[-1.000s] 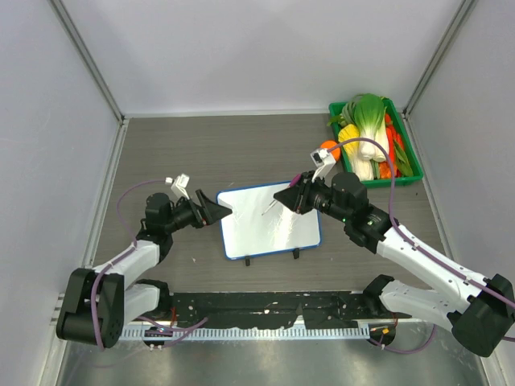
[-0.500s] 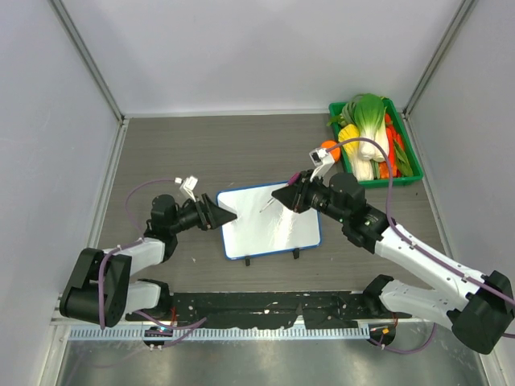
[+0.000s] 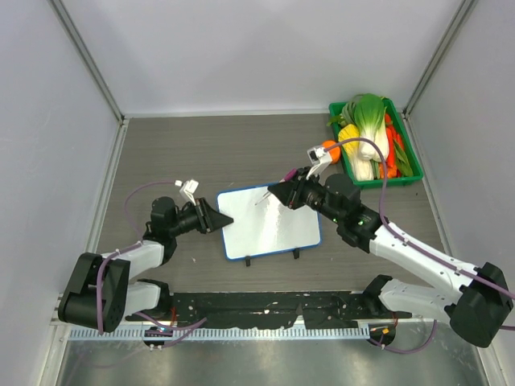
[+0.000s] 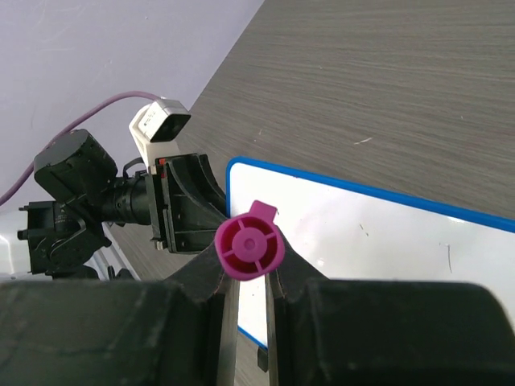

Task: Write a sentence on the whiteboard
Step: Hold the whiteboard on the whiteboard stand, then write with the whiteboard marker on the whiteboard.

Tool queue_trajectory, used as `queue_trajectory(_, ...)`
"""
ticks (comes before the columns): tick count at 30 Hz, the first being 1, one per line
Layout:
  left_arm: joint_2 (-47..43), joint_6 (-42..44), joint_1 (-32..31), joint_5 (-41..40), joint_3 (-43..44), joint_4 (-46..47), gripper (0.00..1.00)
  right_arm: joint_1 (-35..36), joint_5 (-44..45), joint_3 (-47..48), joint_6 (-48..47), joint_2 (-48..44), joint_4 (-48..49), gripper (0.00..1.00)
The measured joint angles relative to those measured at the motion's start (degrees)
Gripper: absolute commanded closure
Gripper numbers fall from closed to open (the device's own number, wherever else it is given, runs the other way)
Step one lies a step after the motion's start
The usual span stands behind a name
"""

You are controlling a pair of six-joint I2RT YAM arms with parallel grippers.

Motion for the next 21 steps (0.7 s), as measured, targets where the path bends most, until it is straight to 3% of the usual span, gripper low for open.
queue_trajectory(7,-0.07,0.42,-0.09,1.81,0.42,-1.36,0.99,3.52,4.20,-0.31,-2.23,2.51,3.26,0.99)
queue_trajectory(21,0.09,-0.33,-0.57,4.13,1.88,-1.46,1.00,12.87,19.02,-0.39,-9.62,5.35,8.37,0.99)
